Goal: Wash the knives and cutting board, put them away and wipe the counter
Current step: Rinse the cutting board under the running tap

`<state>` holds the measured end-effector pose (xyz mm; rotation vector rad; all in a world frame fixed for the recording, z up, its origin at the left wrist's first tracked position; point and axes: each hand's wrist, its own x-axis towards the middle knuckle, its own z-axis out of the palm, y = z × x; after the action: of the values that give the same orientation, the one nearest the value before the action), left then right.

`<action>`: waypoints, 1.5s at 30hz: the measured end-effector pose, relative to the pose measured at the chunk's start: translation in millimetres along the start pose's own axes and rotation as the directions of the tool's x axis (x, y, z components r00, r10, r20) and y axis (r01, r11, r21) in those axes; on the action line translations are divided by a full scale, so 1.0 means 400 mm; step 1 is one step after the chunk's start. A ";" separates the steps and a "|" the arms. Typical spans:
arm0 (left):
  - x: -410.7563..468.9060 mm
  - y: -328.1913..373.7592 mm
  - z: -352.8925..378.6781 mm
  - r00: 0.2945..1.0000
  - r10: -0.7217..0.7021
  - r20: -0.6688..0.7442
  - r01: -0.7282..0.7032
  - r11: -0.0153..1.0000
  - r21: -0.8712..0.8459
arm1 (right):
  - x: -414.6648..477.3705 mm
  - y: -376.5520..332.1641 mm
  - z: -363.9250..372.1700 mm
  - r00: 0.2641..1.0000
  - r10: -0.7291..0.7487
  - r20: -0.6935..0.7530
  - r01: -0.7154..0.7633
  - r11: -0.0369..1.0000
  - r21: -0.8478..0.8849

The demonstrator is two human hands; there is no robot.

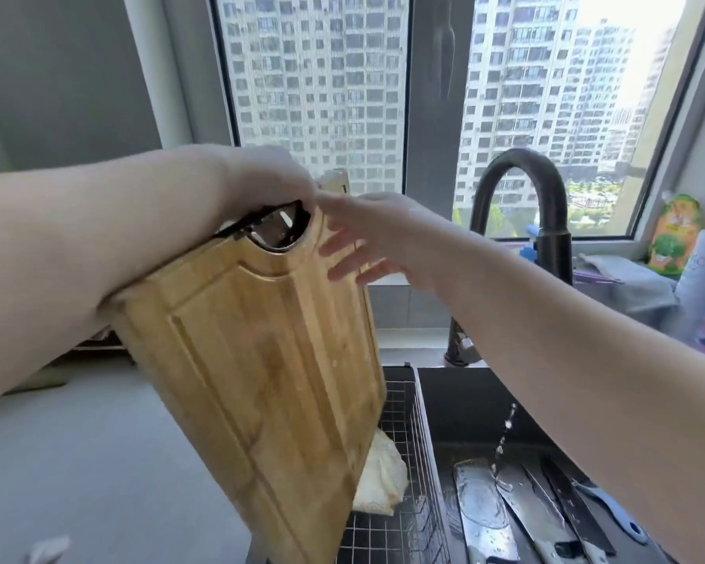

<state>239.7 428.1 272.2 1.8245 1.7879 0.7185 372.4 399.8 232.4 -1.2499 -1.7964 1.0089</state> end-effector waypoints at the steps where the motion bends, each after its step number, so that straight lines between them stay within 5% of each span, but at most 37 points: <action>1: 0.002 -0.009 -0.012 0.999 0.034 -0.023 -0.034 0.999 -0.012 | 0.018 0.032 -0.013 0.993 -0.011 -0.114 0.021 0.996 0.084; 4: -0.018 -0.051 -0.017 0.997 0.055 -0.046 -0.061 0.986 -0.157 | 0.078 0.143 -0.025 0.920 0.027 -0.391 0.002 0.997 0.073; 10: -0.077 -0.155 0.037 0.997 0.081 0.012 -0.070 0.922 -0.380 | 0.116 0.293 0.004 0.959 0.246 -0.138 -0.235 0.968 0.091; 26: -0.108 -0.403 0.112 0.983 -0.184 -0.015 0.126 0.725 -0.677 | 0.233 0.373 0.150 0.965 0.258 0.050 -0.250 0.961 -0.120; 36: -0.045 -0.480 0.173 0.960 -0.280 0.032 0.228 0.708 -0.668 | 0.266 0.473 0.218 0.947 0.284 0.153 -0.229 0.926 -0.300; 42: -0.003 -0.525 0.181 0.942 -0.326 0.085 0.299 0.693 -0.656 | 0.213 0.621 0.164 0.978 0.181 -0.104 -0.208 0.888 -0.409; 45: 0.023 -0.539 0.187 0.941 -0.321 0.107 0.312 0.699 -0.644 | 0.129 0.734 0.129 0.899 0.342 -0.275 -0.427 0.826 -0.367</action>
<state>128.8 445.0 73.2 1.0098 1.5199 1.0490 428.8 504.9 -45.8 -1.9753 -1.6870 0.6797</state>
